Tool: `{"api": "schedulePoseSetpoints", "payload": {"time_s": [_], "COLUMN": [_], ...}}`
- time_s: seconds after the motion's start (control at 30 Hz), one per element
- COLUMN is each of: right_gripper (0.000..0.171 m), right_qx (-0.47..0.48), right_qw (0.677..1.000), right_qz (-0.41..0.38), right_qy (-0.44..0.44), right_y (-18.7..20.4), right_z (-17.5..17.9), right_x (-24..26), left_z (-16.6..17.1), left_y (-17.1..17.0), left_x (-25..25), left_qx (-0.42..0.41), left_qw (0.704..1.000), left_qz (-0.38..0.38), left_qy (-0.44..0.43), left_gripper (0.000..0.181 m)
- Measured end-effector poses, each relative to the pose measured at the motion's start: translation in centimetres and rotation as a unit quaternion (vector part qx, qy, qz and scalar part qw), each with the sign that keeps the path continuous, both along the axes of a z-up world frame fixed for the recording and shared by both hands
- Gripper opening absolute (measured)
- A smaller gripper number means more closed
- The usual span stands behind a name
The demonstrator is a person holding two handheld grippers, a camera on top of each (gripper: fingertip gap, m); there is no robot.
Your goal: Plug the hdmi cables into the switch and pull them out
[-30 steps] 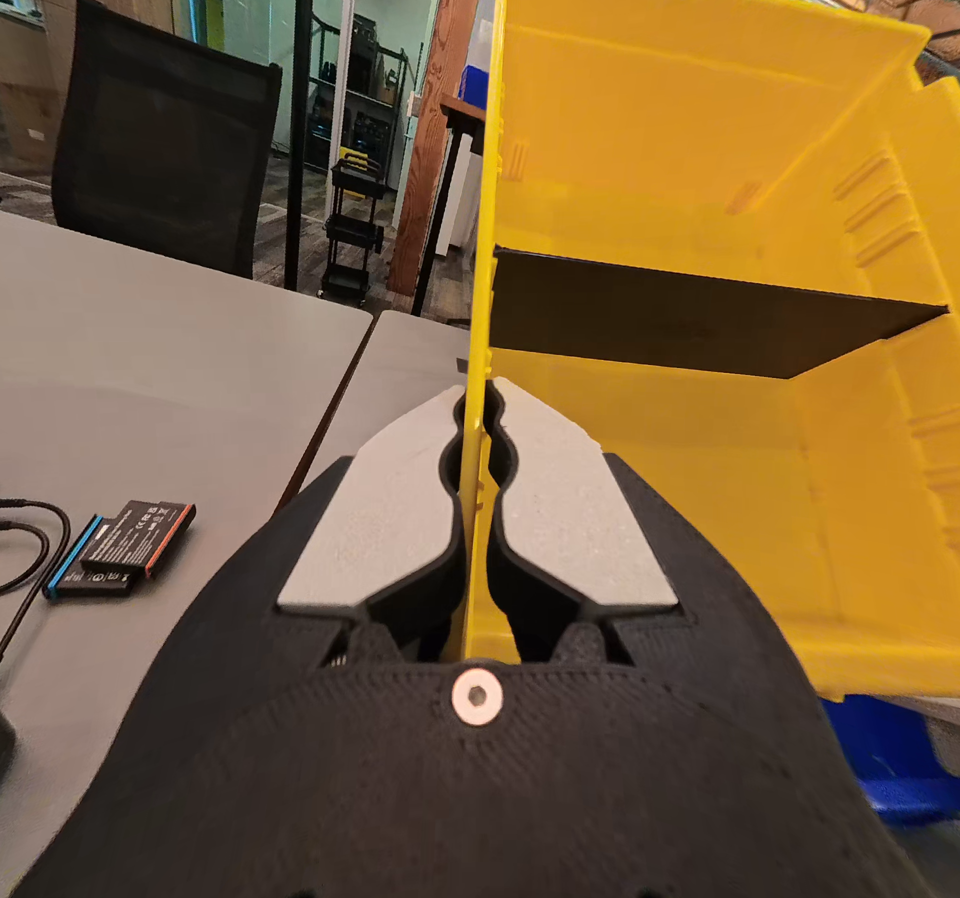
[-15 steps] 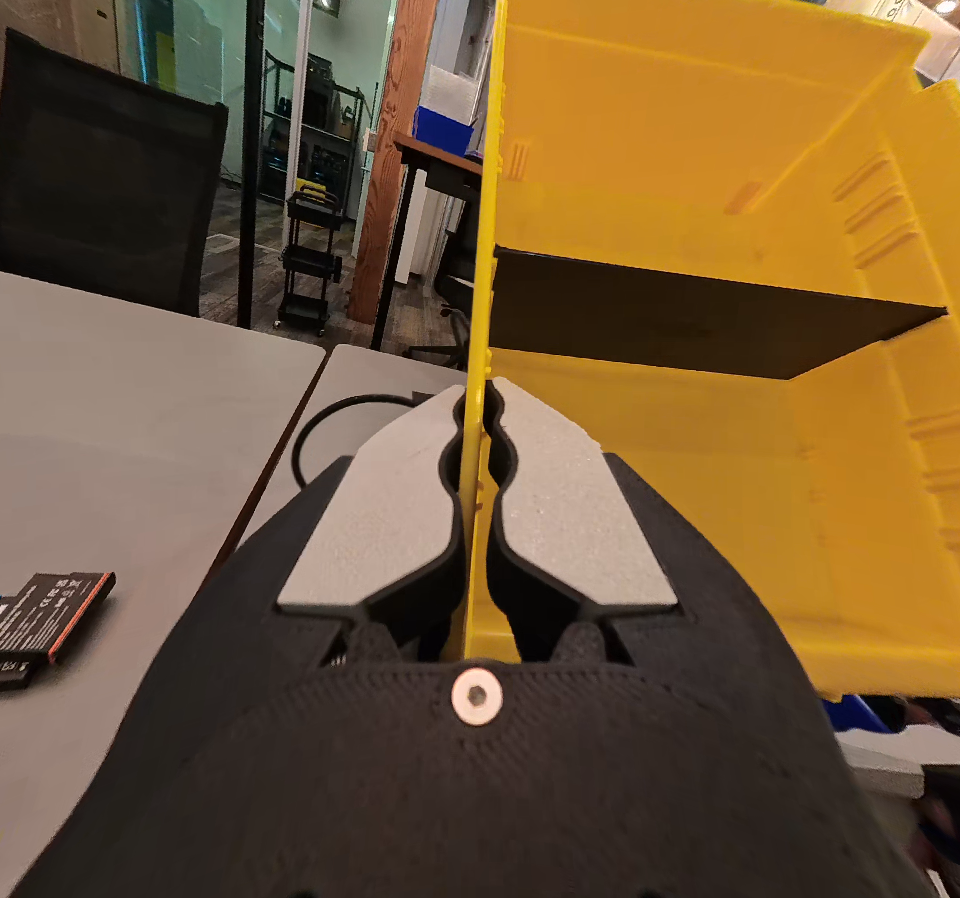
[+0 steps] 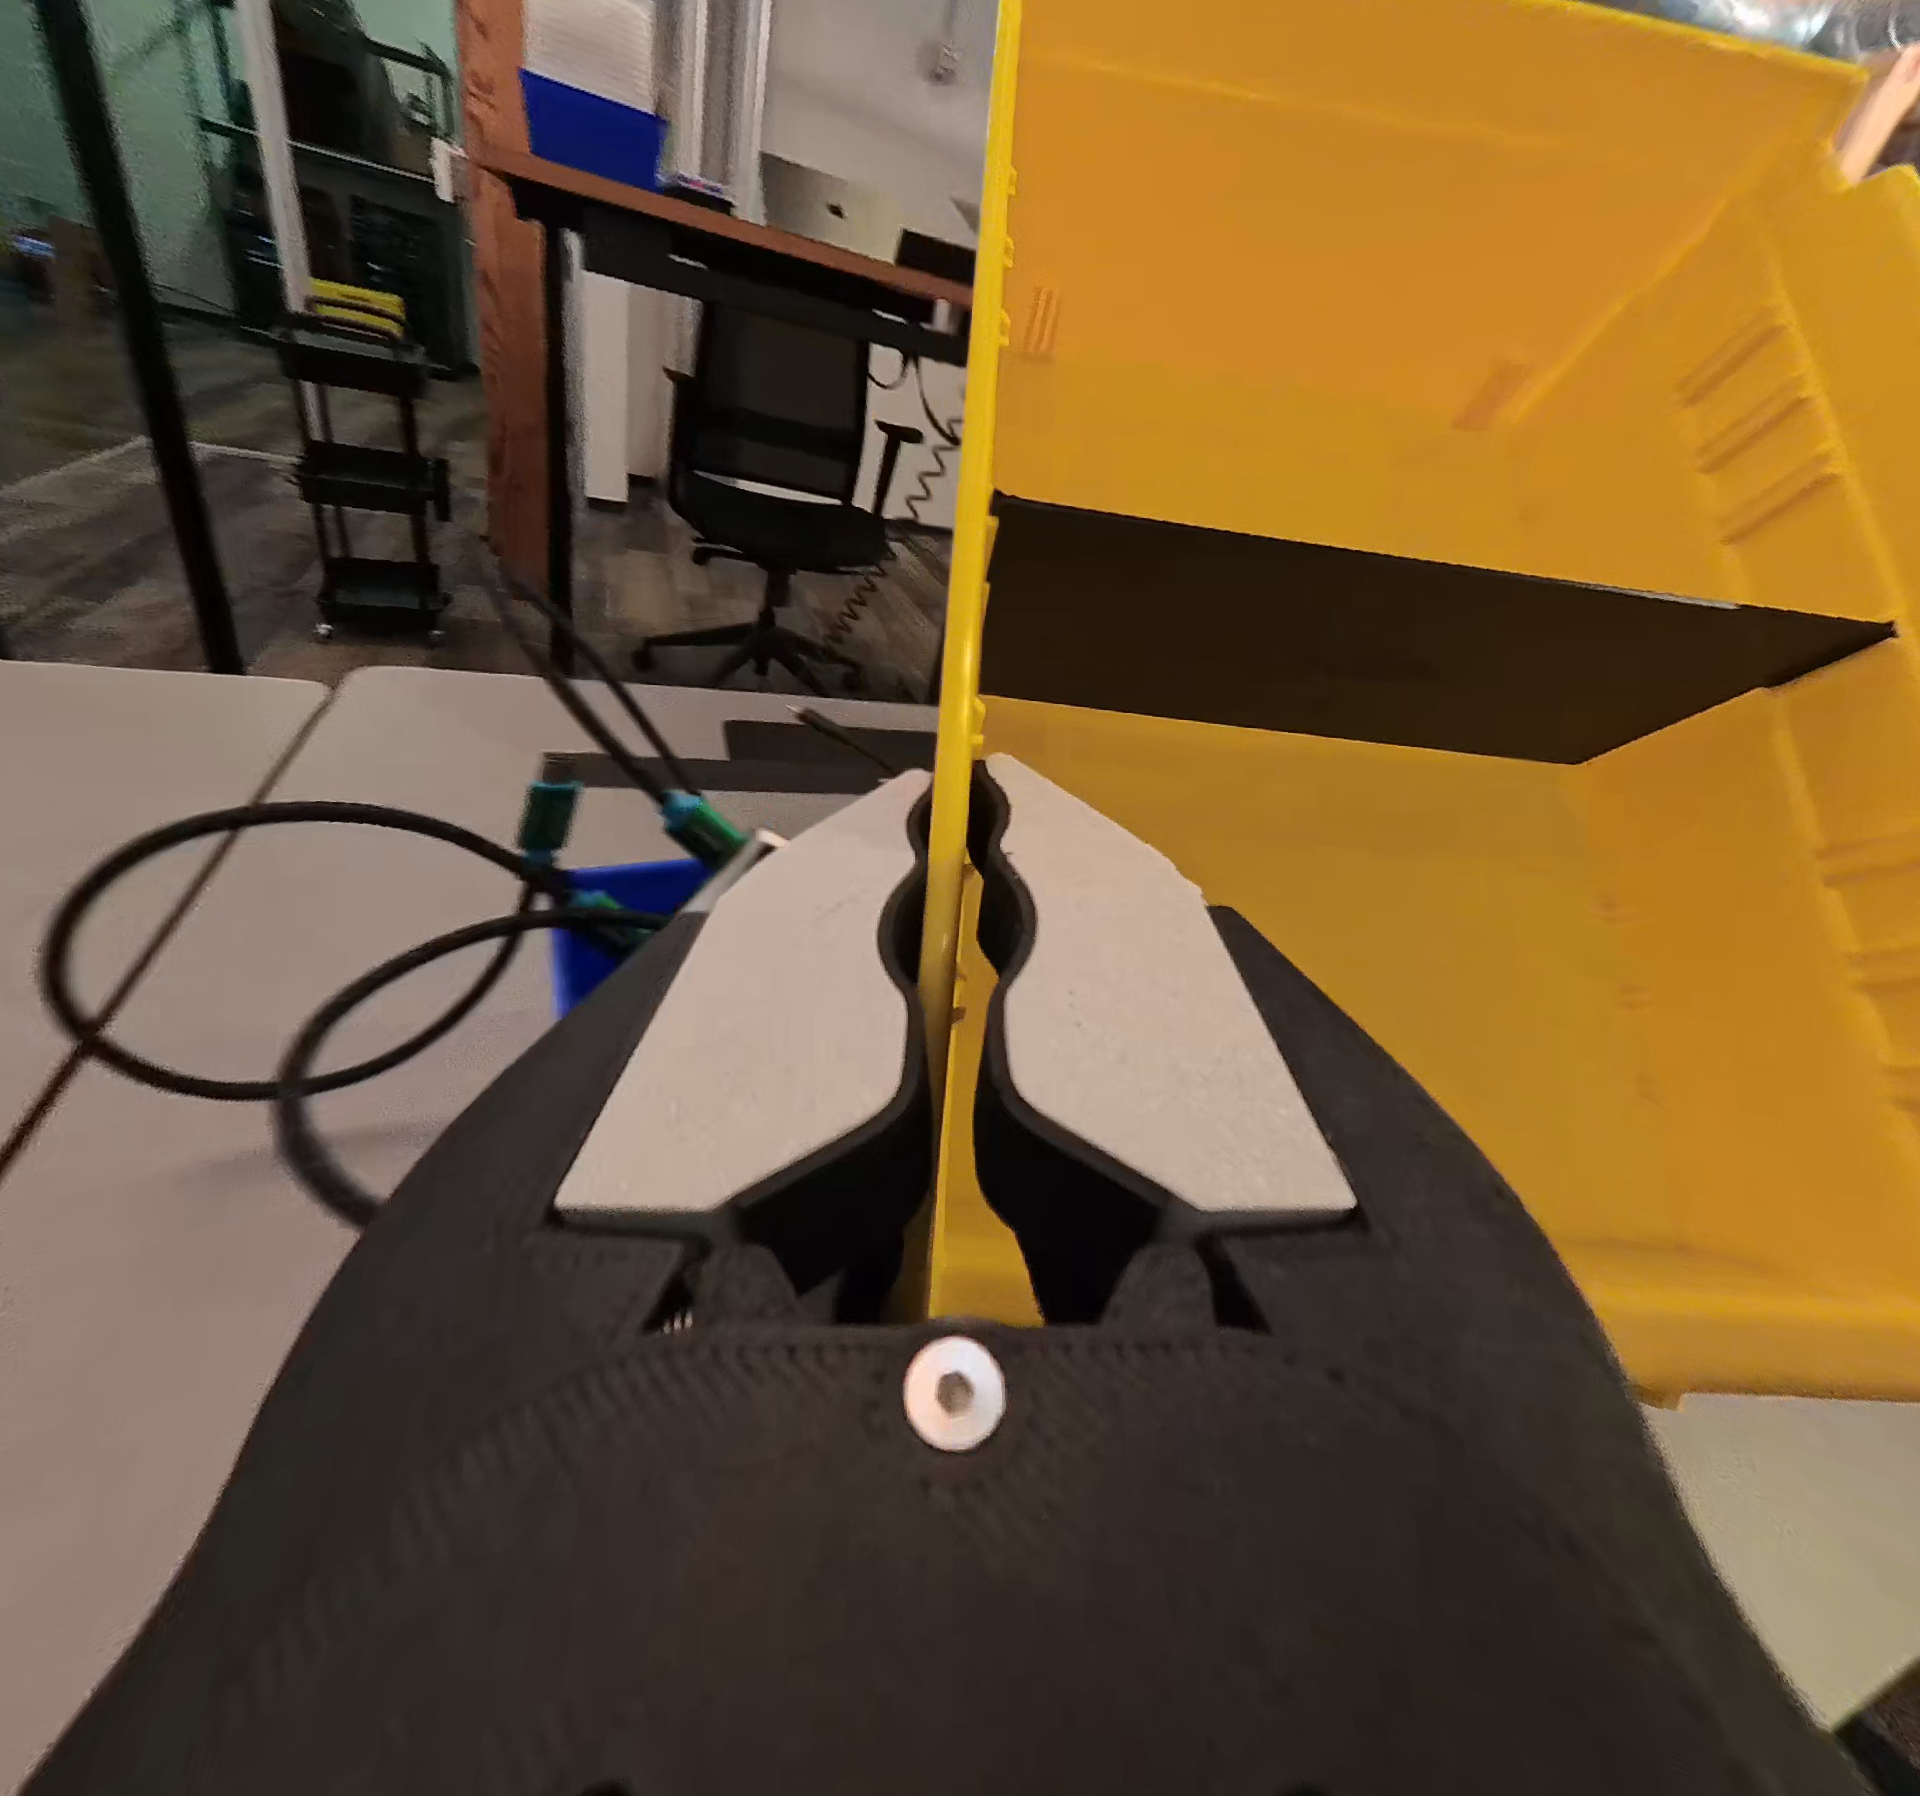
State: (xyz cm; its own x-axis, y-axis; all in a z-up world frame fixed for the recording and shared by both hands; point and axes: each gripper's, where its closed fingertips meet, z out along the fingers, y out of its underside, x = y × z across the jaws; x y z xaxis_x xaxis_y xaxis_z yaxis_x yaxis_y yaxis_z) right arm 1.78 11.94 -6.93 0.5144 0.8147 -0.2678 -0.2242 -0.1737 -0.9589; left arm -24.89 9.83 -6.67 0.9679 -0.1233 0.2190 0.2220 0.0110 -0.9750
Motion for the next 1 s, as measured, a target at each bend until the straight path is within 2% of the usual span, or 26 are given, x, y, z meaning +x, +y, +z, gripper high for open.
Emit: {"api": "schedulePoseSetpoints", "payload": {"time_s": [0.13, 0.3, 0.43, 0.7, 0.8, 1.0], "right_gripper": [0.100, 0.104, 0.109, 0.115, 0.105, 0.101], "right_qx": [0.072, 0.053, 0.053, -0.028, -0.072, -0.129], "right_qw": [0.995, 0.996, 0.995, 0.982, 0.977, 0.966], "right_qz": [-0.051, -0.050, -0.087, -0.177, -0.189, -0.199], "right_qy": [0.042, 0.051, 0.021, -0.066, -0.068, -0.104], "right_y": [-2.4, -4.4, -4.2, -0.8, 0.6, 2.4], "right_z": [3.1, 3.1, 1.6, -3.6, -5.4, -9.8], "right_x": [4.7, 6.8, 8.8, 16.1, 19.6, 23.7], "left_z": [-1.1, -2.7, -4.5, -8.9, -10.1, -13.7], "left_y": [1.8, 3.4, 4.0, 5.3, 5.4, 5.6], "left_x": [6.2, 14.3, 20.3, 28.5, 31.5, 35.8], "left_qx": [-0.023, -0.057, -0.083, -0.150, -0.160, -0.197], "left_qw": [0.998, 0.992, 0.983, 0.966, 0.961, 0.946], "left_qz": [-0.050, -0.112, -0.155, -0.207, -0.222, -0.255], "left_qy": [0.014, 0.028, 0.044, 0.041, 0.048, 0.031], "left_gripper": [0.002, 0.003, 0.002, 0.003, 0.006, 0.014]}}
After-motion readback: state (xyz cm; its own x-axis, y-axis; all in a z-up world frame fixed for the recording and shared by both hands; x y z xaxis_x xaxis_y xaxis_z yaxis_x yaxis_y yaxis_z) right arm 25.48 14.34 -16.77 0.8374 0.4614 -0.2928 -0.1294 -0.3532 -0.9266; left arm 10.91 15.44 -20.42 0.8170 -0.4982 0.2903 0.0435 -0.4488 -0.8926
